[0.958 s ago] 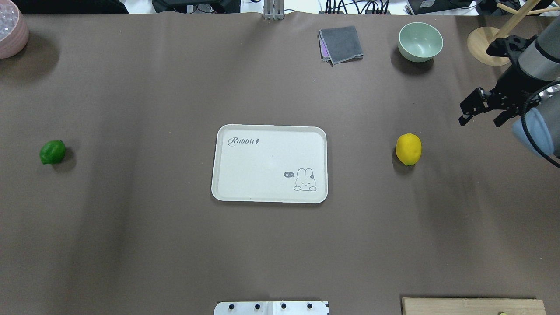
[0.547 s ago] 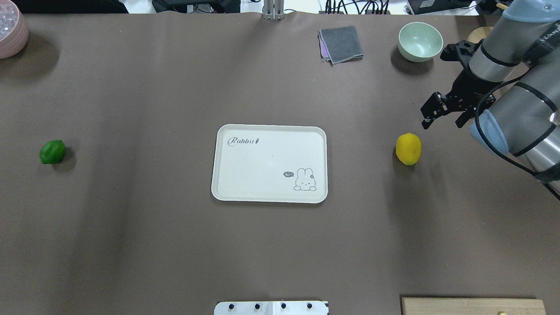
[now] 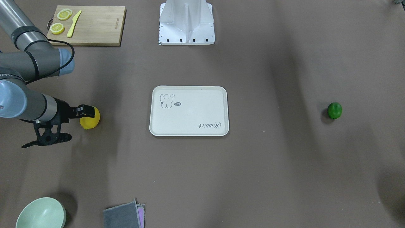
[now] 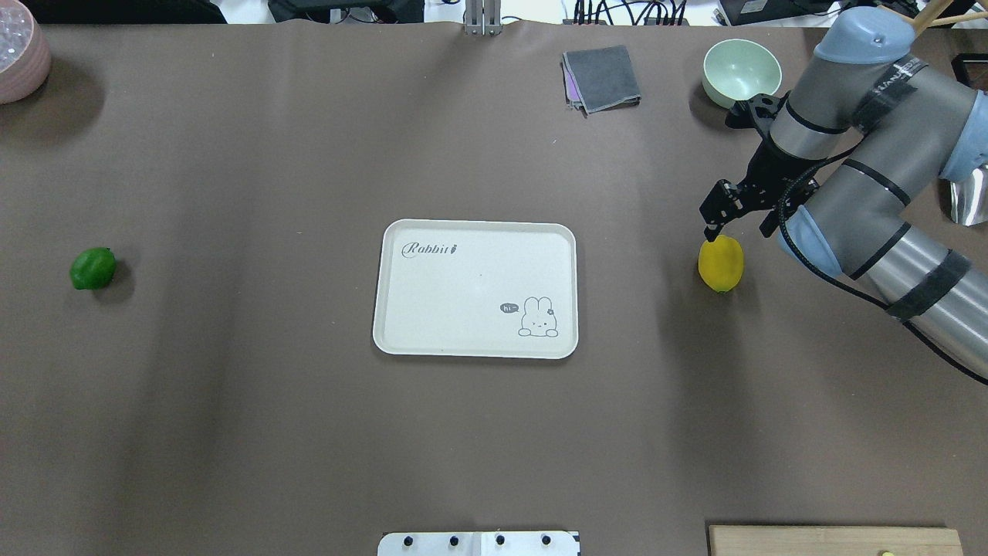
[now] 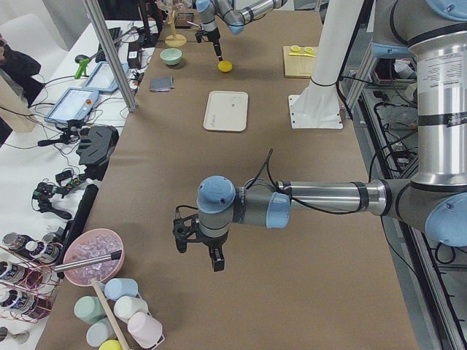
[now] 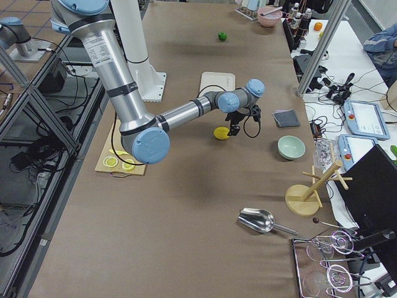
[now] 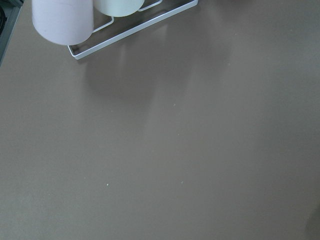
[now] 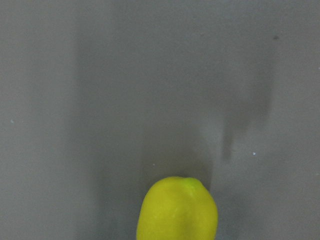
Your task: Place all lemons on tray
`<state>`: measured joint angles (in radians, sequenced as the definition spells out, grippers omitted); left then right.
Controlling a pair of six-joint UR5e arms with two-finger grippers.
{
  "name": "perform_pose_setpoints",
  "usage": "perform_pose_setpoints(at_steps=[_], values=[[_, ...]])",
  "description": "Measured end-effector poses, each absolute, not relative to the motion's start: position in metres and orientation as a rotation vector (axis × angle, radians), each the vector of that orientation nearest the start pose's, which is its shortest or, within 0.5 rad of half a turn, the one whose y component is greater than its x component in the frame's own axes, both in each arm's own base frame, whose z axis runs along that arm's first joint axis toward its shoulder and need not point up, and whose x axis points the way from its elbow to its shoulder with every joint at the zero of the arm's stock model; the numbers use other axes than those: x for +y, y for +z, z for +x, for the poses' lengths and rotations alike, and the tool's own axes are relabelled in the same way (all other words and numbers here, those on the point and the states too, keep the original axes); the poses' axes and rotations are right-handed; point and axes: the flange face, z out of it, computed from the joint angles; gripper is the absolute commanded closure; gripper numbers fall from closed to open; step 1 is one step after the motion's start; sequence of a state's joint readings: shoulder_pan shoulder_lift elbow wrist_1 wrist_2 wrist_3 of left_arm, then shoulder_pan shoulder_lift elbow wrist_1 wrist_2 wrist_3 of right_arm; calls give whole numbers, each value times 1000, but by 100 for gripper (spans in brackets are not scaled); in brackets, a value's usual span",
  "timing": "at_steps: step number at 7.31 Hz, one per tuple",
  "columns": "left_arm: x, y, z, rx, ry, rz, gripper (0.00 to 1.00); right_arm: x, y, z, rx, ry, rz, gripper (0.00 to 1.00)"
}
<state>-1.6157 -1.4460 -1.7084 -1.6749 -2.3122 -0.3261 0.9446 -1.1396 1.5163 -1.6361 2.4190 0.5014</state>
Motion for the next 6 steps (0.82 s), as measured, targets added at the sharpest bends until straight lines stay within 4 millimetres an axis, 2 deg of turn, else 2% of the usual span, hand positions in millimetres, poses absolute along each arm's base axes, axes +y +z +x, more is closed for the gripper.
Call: perform_pose_setpoints(at_steps=[1, 2, 3, 4, 5, 6], values=[[-453, 632, -80, 755, -298, 15, 2, -563, 441, -348, -864, -260, -219, 4], [-468, 621, -60, 758, -269, 14, 2, -559, 446, -356, -859, -269, -232, 4], [-486, 607, -29, 761, -219, 8, 2, -555, 451, -365, -852, -278, -246, 5], [-502, 593, 13, 765, -139, -2, 2, -551, 458, -372, -841, -284, -261, 7], [-512, 580, 53, 770, -63, -8, 2, -547, 465, -377, -832, -288, -273, 25], [-517, 569, 82, 776, -3, -7, 2, -545, 469, -379, -828, -289, -280, 65]])
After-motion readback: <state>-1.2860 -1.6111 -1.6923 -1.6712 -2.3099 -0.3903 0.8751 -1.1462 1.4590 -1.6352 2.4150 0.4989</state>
